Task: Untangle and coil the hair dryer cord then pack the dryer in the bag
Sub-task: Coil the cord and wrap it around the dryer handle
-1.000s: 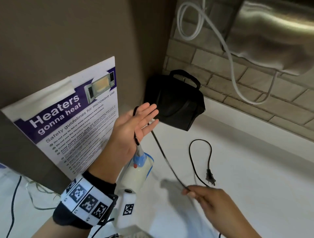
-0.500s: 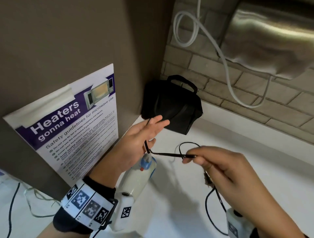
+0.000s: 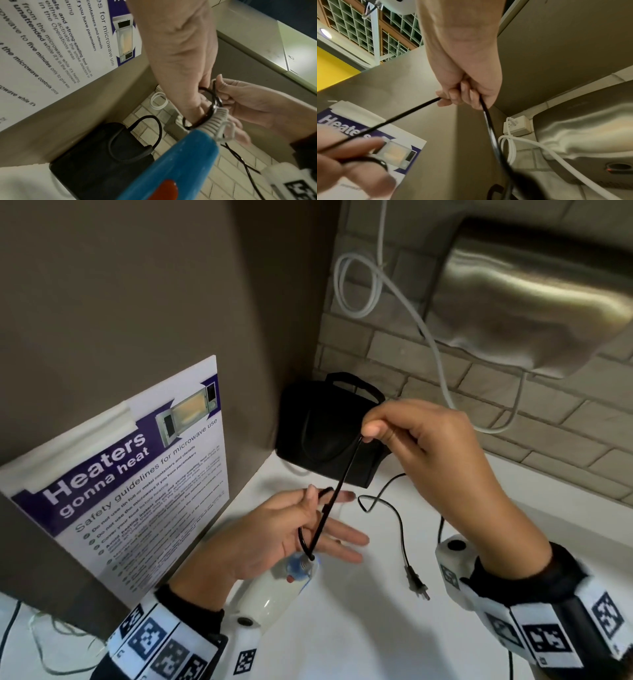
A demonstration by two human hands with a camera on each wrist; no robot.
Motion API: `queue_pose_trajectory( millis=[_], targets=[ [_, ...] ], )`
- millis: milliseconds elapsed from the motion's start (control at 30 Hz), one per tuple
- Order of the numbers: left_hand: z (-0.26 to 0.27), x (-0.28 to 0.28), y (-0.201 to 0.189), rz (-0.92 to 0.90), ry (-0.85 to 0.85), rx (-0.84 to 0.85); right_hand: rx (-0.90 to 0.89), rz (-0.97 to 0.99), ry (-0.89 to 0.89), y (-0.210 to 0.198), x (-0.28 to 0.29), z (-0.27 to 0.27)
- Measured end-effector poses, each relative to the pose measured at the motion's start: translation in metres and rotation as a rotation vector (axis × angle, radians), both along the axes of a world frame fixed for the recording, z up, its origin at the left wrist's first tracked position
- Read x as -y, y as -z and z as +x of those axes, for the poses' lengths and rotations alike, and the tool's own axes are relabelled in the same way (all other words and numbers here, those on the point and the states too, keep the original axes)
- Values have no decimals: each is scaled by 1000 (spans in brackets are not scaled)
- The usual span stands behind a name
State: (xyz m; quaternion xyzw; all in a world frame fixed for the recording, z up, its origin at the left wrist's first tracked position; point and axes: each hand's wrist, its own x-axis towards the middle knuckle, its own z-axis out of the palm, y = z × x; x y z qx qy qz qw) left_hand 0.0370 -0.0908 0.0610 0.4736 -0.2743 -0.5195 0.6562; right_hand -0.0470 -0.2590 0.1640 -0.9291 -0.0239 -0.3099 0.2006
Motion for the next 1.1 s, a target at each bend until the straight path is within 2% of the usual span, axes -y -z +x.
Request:
queue_pose_trajectory(
  millis=[167,267,433,600,700,900,1100],
  targets=[
    [-8,-8,-11,-26,187,88,-26,83,85,19,17,17],
    [-9,-9,-10,-49,200,3,-110,133,97,46,16,22],
    [-9,-3,-7,-139,18,-115,-328,179,142,94,12,12],
    [-7,8,-2,-229,-212,-154,-451,253,55,122,-10,-16],
    [-5,13,4,-285,-269,-190,-498,232,48,126,-22,-32],
    [-3,18,9,-220,-390,-142,-696,157,137,111,-42,-63],
    [3,14,11,-179,-469,-84,-804,39,228,77,-49,-88]
  ],
)
